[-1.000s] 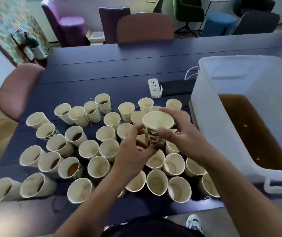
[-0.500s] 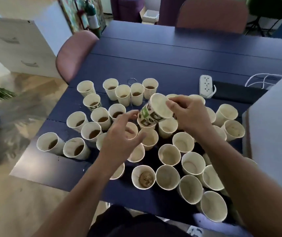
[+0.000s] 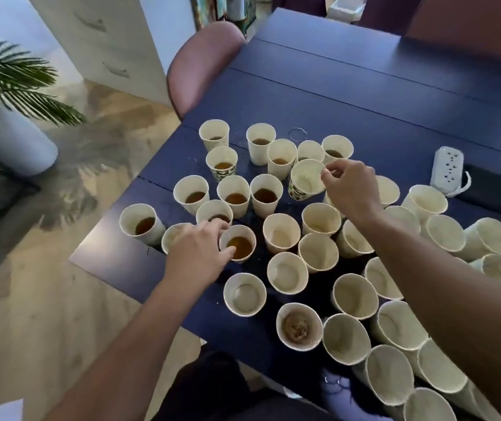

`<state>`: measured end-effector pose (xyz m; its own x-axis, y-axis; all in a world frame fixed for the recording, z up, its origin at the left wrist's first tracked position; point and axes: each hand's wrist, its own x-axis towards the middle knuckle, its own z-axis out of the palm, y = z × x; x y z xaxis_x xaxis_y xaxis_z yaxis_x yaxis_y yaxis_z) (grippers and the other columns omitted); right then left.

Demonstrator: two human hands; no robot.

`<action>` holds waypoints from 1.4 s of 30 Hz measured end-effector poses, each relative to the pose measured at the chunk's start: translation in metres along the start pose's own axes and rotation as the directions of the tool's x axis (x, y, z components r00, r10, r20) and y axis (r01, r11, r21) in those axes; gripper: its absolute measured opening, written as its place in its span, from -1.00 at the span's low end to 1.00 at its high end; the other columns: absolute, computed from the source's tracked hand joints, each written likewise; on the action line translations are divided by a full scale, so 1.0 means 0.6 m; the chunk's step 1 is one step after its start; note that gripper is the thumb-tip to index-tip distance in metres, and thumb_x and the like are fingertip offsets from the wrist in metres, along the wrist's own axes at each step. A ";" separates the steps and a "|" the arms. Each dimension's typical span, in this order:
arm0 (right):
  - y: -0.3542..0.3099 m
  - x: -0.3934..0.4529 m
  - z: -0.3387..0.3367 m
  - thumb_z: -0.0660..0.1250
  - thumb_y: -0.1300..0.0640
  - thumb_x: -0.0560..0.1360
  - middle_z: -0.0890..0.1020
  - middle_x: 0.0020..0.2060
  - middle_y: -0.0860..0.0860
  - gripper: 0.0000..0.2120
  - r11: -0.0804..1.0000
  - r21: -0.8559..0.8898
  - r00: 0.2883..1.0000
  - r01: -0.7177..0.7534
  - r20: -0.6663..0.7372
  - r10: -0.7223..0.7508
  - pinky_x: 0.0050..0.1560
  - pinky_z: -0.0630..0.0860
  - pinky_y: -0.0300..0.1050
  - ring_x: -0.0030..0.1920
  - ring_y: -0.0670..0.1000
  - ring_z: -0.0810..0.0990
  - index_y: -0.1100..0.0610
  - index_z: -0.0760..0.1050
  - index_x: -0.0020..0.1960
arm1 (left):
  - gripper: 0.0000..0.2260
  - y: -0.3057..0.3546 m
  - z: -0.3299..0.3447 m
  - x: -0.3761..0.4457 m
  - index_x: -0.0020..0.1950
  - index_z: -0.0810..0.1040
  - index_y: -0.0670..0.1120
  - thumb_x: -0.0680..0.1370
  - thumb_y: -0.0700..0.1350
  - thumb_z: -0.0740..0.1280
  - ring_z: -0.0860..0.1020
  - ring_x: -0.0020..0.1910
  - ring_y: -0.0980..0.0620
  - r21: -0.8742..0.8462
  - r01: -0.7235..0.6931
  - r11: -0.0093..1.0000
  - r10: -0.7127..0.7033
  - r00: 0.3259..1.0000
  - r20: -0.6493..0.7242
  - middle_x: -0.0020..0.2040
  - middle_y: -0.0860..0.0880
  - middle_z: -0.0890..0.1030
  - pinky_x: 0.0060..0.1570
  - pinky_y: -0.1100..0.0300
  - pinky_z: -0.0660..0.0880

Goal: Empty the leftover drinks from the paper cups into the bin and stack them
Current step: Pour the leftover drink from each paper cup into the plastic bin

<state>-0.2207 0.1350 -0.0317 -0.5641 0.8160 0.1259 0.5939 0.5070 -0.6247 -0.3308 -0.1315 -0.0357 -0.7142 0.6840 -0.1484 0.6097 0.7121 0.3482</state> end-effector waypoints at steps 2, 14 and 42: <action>0.006 0.005 0.016 0.34 0.02 0.58 0.73 -0.08 0.02 -0.77 0.999 -0.049 1.000 0.011 0.026 -0.009 -0.06 0.65 0.04 -0.16 0.02 0.65 0.10 0.69 0.11 | -0.61 0.002 0.000 0.007 0.36 0.52 0.06 0.55 0.09 0.41 0.49 0.14 -0.08 0.054 -0.007 0.999 0.006 1.000 0.017 0.17 0.00 0.63 0.13 0.03 0.44; 0.013 0.013 0.049 0.24 -0.05 0.62 0.66 0.10 0.07 -0.75 0.922 -0.387 0.979 -0.009 0.183 0.087 0.21 0.24 0.16 0.25 0.15 0.41 -0.05 0.65 0.16 | -0.71 0.007 0.001 0.013 0.25 0.49 0.05 0.61 0.16 0.33 0.58 0.05 -0.04 0.253 0.043 0.967 -0.078 0.989 0.129 0.04 -0.01 0.64 -0.10 0.11 0.51; -0.063 -0.155 -0.064 0.48 0.22 0.43 0.47 0.30 -0.21 -0.24 0.966 0.241 0.876 0.094 0.440 -0.195 0.33 0.41 -0.05 0.25 -0.20 0.37 -0.31 0.21 0.42 | -0.91 0.128 -0.146 0.009 -0.04 0.58 0.16 0.52 0.11 0.42 0.63 -0.11 -0.02 -0.063 0.035 0.997 -0.041 0.994 -0.097 -0.06 0.04 0.68 -0.08 0.03 0.62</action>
<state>-0.1683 0.0506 0.0097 -0.8630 0.4937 -0.1070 0.3821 0.4993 -0.7776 -0.3181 -0.0871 0.0712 -0.7687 0.6355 -0.0723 0.5612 0.7245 0.4003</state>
